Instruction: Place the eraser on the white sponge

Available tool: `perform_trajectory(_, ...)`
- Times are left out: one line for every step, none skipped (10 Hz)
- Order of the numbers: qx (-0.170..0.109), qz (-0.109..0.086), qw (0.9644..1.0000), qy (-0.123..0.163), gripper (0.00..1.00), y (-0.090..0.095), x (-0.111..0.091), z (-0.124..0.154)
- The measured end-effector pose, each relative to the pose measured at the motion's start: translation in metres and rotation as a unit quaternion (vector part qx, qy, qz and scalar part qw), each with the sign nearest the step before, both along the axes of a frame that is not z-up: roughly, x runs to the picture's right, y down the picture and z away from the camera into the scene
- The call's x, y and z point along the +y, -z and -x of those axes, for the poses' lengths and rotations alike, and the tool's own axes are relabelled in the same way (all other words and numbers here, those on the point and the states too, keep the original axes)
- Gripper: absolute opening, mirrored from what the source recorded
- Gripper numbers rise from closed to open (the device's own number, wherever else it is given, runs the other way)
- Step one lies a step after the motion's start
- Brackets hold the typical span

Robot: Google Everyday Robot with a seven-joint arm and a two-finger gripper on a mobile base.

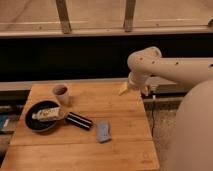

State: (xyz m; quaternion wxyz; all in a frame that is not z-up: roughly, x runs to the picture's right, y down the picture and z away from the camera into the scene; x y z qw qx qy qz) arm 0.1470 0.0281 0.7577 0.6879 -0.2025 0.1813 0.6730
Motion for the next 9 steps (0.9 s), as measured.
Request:
perform_trajectory(-0.012,0.002,0.9997,0.02,0.8,0.003,-0.002,0.008)
perform_trajectory(-0.028,0.004,0.9985,0.046,0.8,0.003,-0.003,0.026)
perform_trajectory(-0.042,0.006,0.9965,0.072,0.8,0.002,-0.003,0.048)
perform_trajectory(-0.058,0.008,0.9928,0.104,0.8,-0.001,-0.003,0.073)
perform_trajectory(-0.079,0.01,0.9875,0.136,0.8,-0.003,0.0,0.103)
perform_trajectory(-0.097,0.011,0.9822,0.16,0.8,-0.005,0.001,0.128)
perform_trajectory(-0.122,0.015,0.9731,0.195,0.8,-0.008,0.006,0.162)
perform_trajectory(-0.144,0.021,0.9648,0.219,0.8,-0.009,0.014,0.189)
perform_trajectory(-0.162,0.024,0.9569,0.24,0.8,-0.01,0.021,0.213)
